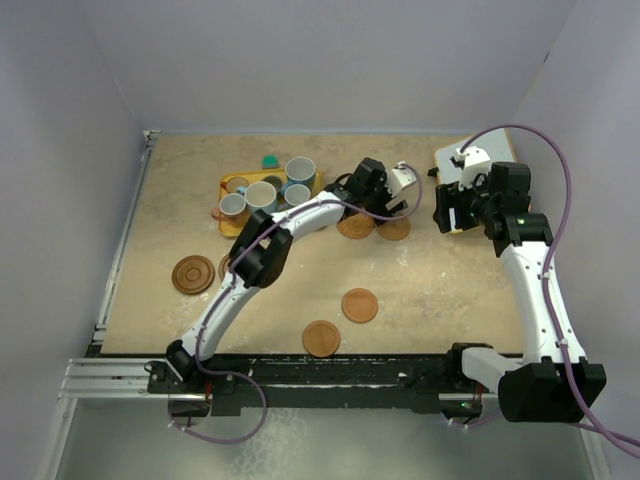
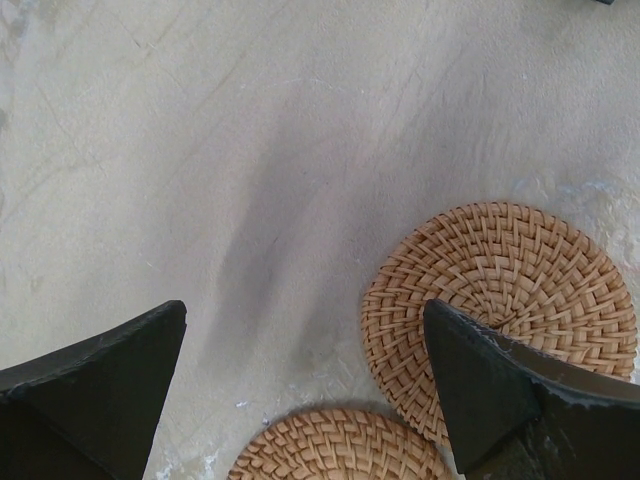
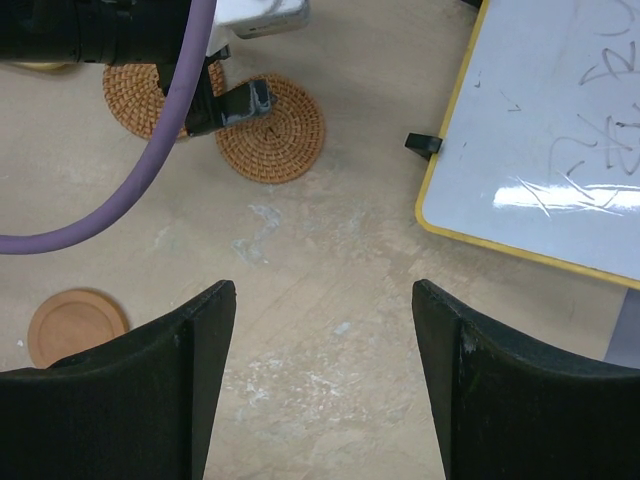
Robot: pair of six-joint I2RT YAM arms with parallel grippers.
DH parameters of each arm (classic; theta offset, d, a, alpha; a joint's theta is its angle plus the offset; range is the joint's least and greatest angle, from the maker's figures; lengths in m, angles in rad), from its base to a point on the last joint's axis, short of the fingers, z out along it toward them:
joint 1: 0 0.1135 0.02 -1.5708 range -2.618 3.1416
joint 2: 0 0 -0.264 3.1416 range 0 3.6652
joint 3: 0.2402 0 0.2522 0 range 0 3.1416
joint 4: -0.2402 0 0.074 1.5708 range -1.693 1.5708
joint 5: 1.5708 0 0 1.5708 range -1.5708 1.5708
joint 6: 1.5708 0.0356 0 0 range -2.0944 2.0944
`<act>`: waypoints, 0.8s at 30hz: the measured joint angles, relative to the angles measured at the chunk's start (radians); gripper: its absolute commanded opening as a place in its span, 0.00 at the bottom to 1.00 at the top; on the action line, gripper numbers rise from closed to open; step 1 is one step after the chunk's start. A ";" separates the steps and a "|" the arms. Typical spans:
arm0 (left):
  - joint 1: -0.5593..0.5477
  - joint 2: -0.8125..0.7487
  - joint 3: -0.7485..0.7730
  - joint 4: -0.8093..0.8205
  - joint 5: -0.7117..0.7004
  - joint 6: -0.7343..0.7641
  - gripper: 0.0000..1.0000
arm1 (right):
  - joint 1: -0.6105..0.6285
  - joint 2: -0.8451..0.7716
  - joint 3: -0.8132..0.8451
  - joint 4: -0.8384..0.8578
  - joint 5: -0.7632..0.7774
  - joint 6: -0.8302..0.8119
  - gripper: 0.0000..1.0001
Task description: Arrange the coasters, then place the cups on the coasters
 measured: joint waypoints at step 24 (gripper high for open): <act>0.127 -0.464 -0.343 -0.095 0.200 -0.032 0.98 | -0.003 -0.079 -0.020 0.008 -0.131 -0.052 0.77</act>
